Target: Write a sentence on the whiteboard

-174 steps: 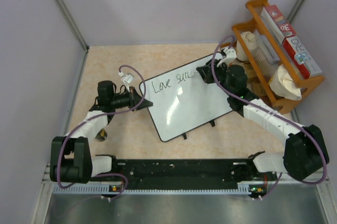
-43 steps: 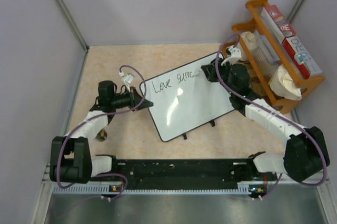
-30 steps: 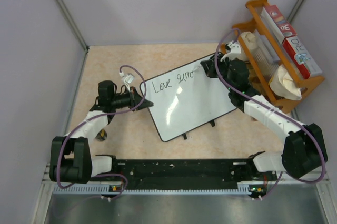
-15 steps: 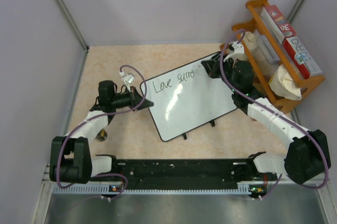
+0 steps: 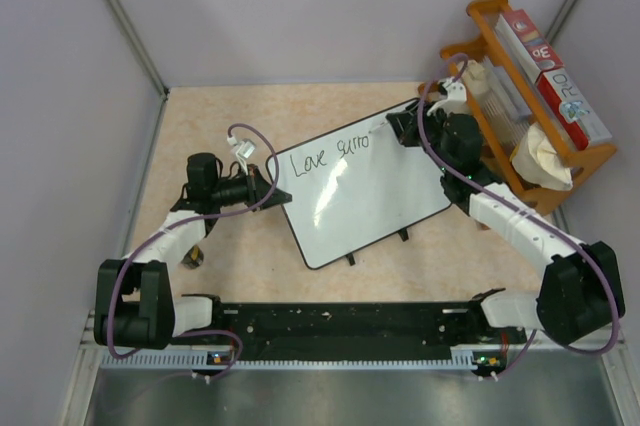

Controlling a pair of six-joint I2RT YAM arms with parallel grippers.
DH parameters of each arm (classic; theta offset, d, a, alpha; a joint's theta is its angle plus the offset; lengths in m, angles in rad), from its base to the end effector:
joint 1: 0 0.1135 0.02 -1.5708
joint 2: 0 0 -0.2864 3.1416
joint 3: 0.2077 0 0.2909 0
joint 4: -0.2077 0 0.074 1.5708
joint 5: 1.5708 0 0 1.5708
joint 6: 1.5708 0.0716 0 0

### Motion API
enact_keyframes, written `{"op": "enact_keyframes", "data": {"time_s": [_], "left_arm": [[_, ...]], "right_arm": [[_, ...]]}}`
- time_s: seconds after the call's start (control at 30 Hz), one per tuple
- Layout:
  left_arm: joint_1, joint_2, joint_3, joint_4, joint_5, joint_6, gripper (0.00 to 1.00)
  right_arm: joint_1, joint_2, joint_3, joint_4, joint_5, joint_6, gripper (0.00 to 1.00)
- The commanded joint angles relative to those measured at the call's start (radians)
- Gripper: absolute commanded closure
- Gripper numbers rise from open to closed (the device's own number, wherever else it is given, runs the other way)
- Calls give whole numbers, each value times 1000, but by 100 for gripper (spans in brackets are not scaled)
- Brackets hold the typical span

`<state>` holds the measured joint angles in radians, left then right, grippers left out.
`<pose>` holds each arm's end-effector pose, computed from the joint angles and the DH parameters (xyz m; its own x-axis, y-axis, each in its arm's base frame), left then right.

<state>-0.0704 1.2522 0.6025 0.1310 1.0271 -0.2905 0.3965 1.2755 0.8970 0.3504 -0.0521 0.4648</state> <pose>0.2846 -0.0815 0.2060 -0.6966 -0.0994 -0.7106 0.6036 0.4543 -0.6552 0.3387 0.1459 0.3340 -0.2176 0.3942 -0.8929 -0.3761 0.8103 0.4494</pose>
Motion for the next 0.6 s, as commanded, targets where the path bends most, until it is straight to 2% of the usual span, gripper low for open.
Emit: {"op": "enact_keyframes", "data": {"time_s": [0.0,0.57], "left_arm": [[-26,7,-17,-19,-127,238,100],[-26,12,-12,-21,-130,241,100]], "right_arm": [[-11,21,40,29,18,-6,100],[-11,27,-26,21,15,-6,100]]}}
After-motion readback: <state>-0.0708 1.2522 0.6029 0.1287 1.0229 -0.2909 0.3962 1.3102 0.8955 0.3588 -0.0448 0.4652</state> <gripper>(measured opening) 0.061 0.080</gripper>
